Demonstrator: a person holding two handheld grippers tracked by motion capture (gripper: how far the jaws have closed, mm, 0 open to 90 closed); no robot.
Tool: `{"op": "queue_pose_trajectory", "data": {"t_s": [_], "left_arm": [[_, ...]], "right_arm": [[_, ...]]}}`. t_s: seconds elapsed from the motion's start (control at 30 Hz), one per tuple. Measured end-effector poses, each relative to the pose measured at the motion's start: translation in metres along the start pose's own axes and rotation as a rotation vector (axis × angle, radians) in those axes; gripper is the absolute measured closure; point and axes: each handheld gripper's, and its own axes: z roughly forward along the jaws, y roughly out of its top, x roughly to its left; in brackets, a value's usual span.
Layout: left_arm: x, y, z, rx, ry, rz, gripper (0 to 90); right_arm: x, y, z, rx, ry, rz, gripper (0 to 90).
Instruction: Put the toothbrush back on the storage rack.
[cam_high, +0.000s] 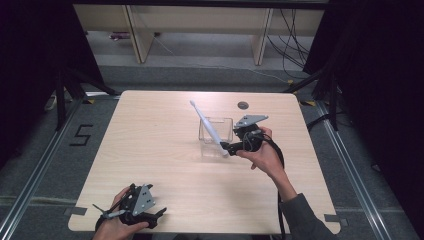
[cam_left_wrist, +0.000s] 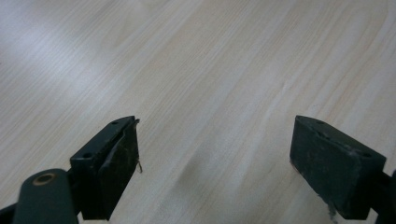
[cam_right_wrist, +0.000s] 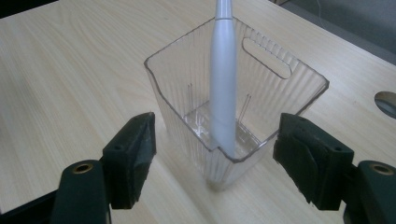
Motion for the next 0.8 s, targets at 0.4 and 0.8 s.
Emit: {"op": "queue_pose_trajectory", "data": {"t_s": [0.4, 0.8], "left_arm": [[0.000, 0.000, 0.000, 0.011, -0.012, -0.006, 15.1], [0.000, 0.000, -0.001, 0.009, -0.008, -0.005, 15.1]], "right_arm": [[0.003, -0.014, -0.006, 0.000, -0.004, 0.007, 29.7], [0.003, -0.030, -0.012, 0.003, 0.003, 0.015, 29.4]]}}
